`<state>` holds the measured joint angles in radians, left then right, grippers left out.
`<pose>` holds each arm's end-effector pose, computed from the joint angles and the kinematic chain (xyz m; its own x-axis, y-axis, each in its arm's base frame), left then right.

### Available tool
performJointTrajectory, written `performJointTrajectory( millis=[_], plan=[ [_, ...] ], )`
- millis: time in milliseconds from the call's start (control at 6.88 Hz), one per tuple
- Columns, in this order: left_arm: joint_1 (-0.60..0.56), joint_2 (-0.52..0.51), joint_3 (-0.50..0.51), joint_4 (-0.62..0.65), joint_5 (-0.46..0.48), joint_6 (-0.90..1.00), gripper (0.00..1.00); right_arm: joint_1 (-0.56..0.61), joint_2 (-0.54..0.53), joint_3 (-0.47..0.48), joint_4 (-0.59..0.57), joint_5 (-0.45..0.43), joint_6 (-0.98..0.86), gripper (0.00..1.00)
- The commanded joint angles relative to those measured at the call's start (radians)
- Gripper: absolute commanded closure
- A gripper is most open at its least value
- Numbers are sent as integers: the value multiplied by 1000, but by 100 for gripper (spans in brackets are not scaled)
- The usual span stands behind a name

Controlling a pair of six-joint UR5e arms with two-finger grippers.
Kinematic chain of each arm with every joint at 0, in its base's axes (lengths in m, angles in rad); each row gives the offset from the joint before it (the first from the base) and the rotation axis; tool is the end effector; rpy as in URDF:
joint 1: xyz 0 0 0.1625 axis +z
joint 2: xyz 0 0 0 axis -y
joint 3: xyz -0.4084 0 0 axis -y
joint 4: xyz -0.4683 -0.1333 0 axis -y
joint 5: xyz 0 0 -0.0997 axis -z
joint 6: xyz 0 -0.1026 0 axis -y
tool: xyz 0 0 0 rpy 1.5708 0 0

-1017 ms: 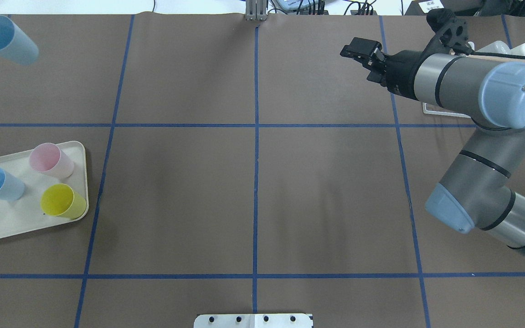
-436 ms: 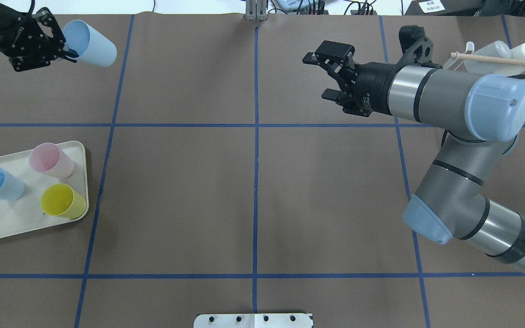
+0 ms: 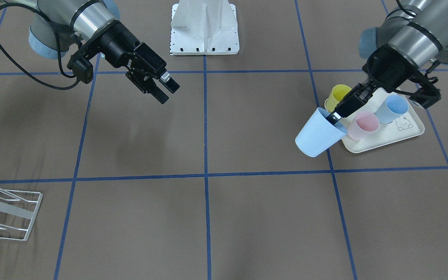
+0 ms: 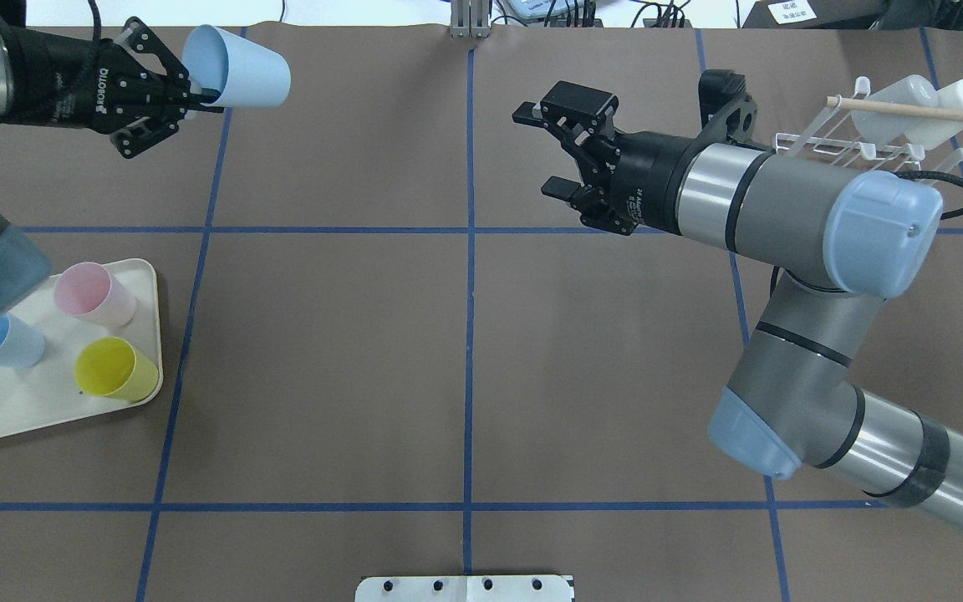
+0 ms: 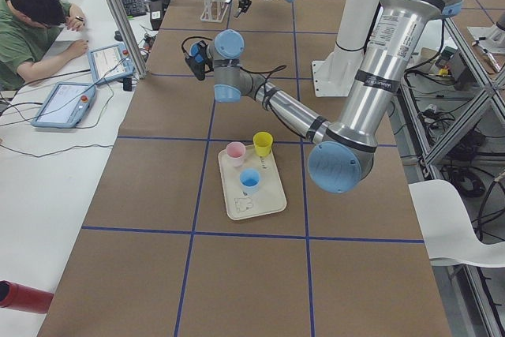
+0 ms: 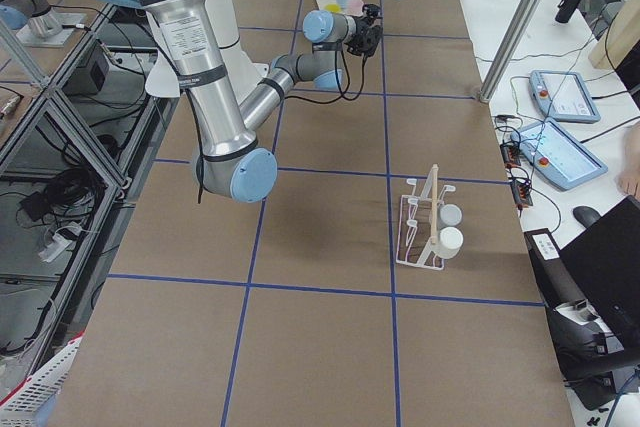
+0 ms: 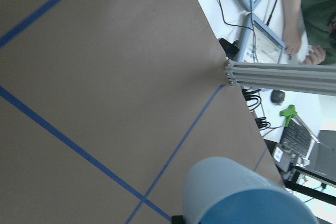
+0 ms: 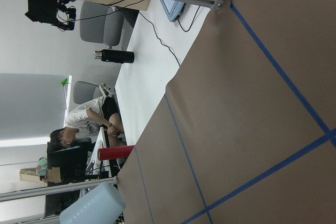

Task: Transfer IKEA cup to right arm and place on rack

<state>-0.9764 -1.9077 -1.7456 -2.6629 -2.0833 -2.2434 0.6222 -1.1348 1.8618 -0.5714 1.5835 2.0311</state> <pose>0.2837 -0.5679 0.2160 -0.2933 -0.5357 -0.7919 0.3386 0.7164 -0.6100 -0.4174 -0.4618 0.1071 -0.3672 0.2833 0.8860 -0.4570 0.7746 -0.4371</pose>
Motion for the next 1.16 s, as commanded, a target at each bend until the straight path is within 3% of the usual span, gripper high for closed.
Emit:
performJointTrajectory(
  millis=[0,145,581,1017],
  plan=[
    [152,15,-5,-240,281,-212,100,-32,38,2,4,-45,21,0],
    [219,13,-6,-338,425,-279,100,-30,53,3,5,-45,78,0],
    [411,-16,-48,-400,682,-300,100,-30,56,-10,126,-56,121,0],
    [516,-63,-43,-430,779,-294,100,-32,58,-12,127,-60,115,0]
  ],
)
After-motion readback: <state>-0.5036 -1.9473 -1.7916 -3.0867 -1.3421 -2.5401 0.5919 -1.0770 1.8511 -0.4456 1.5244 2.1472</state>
